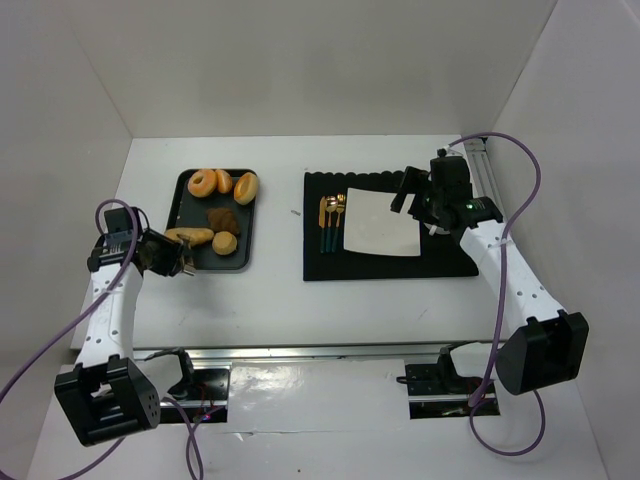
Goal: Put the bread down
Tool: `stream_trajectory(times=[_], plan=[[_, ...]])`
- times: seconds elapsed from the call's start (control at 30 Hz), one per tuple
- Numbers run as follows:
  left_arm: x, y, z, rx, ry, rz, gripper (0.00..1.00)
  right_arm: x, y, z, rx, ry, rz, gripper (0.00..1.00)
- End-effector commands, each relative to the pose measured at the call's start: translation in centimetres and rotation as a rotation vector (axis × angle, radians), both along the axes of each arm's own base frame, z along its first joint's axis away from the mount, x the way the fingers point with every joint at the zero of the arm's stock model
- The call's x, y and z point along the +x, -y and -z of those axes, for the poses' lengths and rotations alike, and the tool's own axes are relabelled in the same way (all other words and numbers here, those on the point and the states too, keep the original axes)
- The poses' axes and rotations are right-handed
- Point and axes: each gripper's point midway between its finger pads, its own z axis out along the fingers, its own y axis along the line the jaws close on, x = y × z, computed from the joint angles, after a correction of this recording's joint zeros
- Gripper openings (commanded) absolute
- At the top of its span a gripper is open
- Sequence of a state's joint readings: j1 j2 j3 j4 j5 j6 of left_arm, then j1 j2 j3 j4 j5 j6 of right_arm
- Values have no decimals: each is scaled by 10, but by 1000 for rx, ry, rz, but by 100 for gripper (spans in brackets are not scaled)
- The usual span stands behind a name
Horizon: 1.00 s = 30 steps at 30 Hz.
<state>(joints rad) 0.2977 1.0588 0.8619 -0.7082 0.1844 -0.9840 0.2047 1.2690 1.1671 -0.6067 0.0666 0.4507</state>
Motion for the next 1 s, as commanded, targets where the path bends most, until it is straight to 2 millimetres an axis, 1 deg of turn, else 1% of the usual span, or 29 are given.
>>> stream_trajectory(times=[0.0, 0.03, 0.07, 0.1, 0.13, 0.2, 0.23, 0.27, 0.3, 0.33, 0.37, 0.4, 0.47, 0.5, 0.53, 0.57, 0.6, 0.63, 0.67, 0.7, 0.77, 0.8, 0.83, 0.87, 0.9, 0.93, 0.97], plan=[[15, -6, -21, 17, 83, -18, 29, 5, 1, -9, 3, 24, 0, 99], [14, -6, -24, 21, 96, -18, 22, 5, 1, -9, 3, 24, 0, 99], [15, -6, -33, 27, 115, -18, 18, 5, 3, -9, -3, 25, 7, 99], [15, -8, -39, 37, 120, -24, 16, 5, 3, -9, -3, 25, 7, 99], [16, -8, -46, 49, 139, -17, 10, 5, 3, -9, -3, 25, 7, 99], [14, -9, -58, 60, 152, -23, 4, 5, 3, -9, -3, 25, 7, 99], [13, -9, -65, 72, 168, -15, 2, 7, 2, -13, -1, 36, 7, 99], [14, -11, -70, 82, 178, -21, 1, 7, 2, -13, -1, 36, 7, 99], [13, -11, -80, 89, 198, -21, 0, 7, 2, -13, -1, 36, 7, 99], [11, -11, -85, 99, 209, -13, 0, 8, 2, -17, 1, 45, 7, 99], [12, -11, -89, 102, 217, -13, 0, 9, 2, -14, -1, 36, 7, 99], [12, -11, -97, 109, 242, -14, 0, 9, 2, -14, -1, 36, 7, 99], [10, -11, -99, 126, 242, 4, 0, 10, 2, -18, 1, 45, 7, 99], [11, -9, -111, 126, 276, 13, 0, 10, 2, -18, 1, 45, 7, 99], [10, -6, -111, 138, 281, 50, 0, 10, 2, -18, 1, 45, 7, 99], [13, -4, -118, 145, 313, 82, 0, 10, 2, -18, 1, 45, 7, 99], [18, 5, -130, 140, 368, 138, 0, 10, 2, -18, 1, 45, 7, 99], [20, 11, -133, 157, 393, 192, 0, 11, 3, -18, -6, 46, 16, 99], [27, 26, -139, 157, 432, 277, 0, 12, 5, -21, -11, 56, 25, 99], [34, 36, -152, 166, 483, 328, 0, 12, 9, -26, -9, 70, 35, 99], [43, 63, -162, 171, 538, 472, 0, 11, 12, -30, -15, 82, 46, 99], [49, 93, -155, 143, 524, 586, 0, 11, 19, -34, -28, 95, 74, 99], [54, 109, -164, 145, 545, 645, 0, 13, 24, -38, -32, 105, 91, 99], [58, 125, -165, 154, 559, 712, 0, 10, 26, -46, -34, 123, 99, 99], [55, 154, -163, 133, 559, 806, 0, 10, 33, -49, -45, 134, 125, 99], [64, 169, -156, 121, 530, 841, 0, 6, 36, -57, -45, 159, 133, 99], [66, 185, -155, 112, 546, 896, 0, 4, 43, -64, -52, 172, 157, 99]])
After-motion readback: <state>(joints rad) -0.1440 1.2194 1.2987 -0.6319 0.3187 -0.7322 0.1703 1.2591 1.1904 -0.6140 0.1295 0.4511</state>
